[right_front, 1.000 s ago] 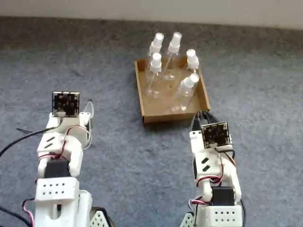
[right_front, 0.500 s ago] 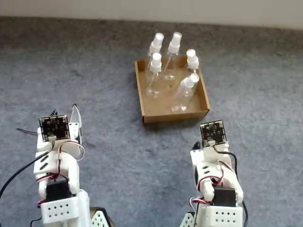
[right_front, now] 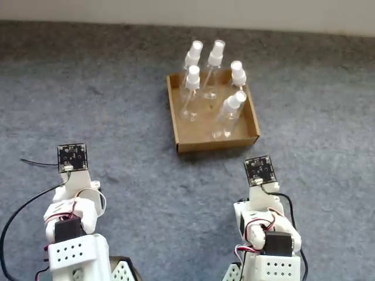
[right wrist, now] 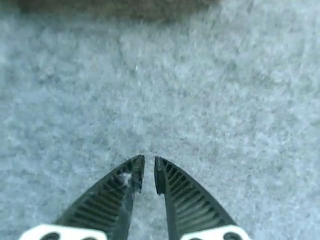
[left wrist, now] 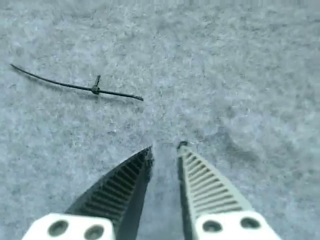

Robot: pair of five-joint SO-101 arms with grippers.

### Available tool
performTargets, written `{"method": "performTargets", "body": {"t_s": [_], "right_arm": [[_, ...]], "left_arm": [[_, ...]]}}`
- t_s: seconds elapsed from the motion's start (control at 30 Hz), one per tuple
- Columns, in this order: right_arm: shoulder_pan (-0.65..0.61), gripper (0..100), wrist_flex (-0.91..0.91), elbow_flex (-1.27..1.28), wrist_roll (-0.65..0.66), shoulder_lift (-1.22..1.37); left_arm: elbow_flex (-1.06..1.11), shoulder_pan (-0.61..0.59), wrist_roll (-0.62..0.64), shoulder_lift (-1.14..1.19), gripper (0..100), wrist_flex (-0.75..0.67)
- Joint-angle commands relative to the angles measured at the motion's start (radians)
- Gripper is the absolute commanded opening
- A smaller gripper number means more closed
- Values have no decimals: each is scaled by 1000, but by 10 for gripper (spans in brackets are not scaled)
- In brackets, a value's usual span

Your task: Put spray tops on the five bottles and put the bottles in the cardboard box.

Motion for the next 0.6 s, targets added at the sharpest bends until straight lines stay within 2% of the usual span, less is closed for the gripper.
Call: {"method": "performTargets", "body": {"t_s": [0.0,0.57], "right_arm": [[8,5,4,166,12,-10],[10,5,4,166,12,-12]], "left_arm": [[24,-67,-49,10,44,8],[24,-79,-72,8,47,11]]}}
